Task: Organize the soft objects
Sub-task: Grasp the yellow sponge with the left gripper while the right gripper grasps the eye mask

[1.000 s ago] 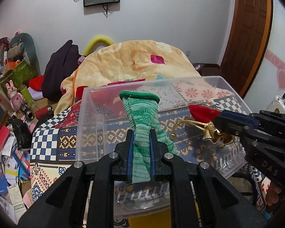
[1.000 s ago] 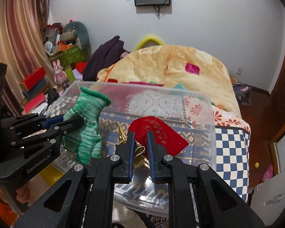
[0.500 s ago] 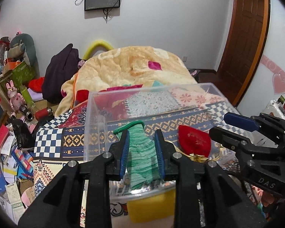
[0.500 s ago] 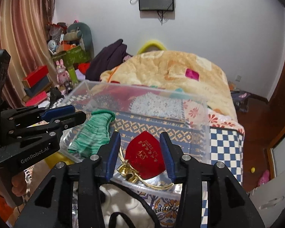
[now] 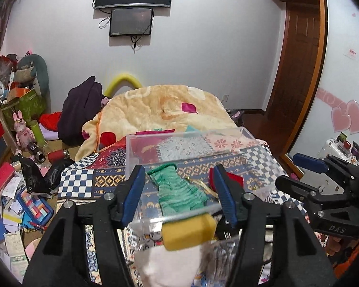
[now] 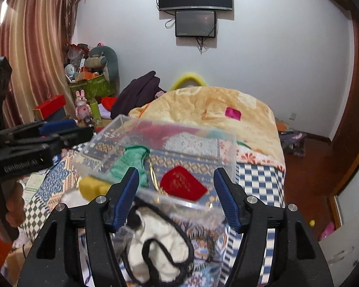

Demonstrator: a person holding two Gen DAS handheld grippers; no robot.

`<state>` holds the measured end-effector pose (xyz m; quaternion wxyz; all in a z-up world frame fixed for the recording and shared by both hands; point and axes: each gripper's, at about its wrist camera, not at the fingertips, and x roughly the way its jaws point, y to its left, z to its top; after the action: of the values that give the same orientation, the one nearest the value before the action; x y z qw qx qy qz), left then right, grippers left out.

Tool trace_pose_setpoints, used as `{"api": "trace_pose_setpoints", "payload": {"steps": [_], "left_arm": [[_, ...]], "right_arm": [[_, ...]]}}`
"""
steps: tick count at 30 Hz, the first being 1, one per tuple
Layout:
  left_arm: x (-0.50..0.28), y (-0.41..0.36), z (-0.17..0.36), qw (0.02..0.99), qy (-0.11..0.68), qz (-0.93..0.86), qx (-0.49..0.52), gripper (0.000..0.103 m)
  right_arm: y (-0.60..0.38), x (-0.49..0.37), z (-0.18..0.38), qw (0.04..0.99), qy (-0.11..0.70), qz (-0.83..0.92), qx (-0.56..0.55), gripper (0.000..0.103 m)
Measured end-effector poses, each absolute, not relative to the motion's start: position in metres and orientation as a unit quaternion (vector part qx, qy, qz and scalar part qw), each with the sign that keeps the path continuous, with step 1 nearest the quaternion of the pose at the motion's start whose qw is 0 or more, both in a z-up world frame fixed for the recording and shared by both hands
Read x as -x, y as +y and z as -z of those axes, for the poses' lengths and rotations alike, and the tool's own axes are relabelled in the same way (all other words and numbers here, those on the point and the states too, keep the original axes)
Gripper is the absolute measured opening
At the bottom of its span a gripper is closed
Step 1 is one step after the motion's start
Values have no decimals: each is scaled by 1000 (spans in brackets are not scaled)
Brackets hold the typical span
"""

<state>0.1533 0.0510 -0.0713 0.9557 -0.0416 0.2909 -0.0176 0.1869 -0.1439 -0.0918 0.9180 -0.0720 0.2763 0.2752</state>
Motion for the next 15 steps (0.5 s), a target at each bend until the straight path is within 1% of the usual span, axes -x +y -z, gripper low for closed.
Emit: {"api": "trace_pose_setpoints", "payload": {"steps": [5,15], "left_arm": [[-140,49,86,951,304,20,43,65],[-133,37,136,932,357,30,50,65]], "right_arm": [[-154,-176,114,914,300,-263,69,61],[-171,-157,158,894,367,-253,41,61]]}}
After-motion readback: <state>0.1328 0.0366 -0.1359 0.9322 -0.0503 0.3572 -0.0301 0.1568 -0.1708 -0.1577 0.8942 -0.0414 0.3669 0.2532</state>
